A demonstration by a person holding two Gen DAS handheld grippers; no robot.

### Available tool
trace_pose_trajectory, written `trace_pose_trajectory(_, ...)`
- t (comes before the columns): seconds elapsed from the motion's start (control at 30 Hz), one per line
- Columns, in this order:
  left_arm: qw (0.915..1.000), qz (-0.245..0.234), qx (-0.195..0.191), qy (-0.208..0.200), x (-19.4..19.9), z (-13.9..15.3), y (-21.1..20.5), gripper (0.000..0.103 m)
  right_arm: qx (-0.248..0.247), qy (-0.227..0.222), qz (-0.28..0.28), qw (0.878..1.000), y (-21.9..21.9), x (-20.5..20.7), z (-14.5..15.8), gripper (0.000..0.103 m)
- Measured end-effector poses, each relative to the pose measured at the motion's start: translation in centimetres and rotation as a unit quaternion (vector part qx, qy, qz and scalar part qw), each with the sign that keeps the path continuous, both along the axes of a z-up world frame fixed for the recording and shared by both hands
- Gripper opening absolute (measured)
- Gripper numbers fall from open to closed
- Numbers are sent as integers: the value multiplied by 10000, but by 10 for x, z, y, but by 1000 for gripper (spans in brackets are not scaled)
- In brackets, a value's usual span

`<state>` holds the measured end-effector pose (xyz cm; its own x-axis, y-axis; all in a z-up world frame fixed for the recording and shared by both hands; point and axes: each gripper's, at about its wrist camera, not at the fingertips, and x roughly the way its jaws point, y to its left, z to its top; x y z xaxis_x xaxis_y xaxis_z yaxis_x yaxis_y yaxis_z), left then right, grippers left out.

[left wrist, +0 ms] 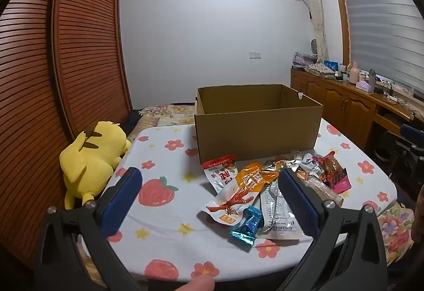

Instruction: Organize snacks

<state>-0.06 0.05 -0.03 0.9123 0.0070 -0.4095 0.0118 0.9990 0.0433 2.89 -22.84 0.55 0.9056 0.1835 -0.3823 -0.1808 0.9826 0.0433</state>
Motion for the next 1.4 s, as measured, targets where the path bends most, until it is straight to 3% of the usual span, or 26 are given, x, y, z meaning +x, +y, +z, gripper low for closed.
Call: trace_pose_trajectory(1.4,10000,9,26,-25,-5,0,-1,103,-34,-67,-18,10000,4,-9,2,103)
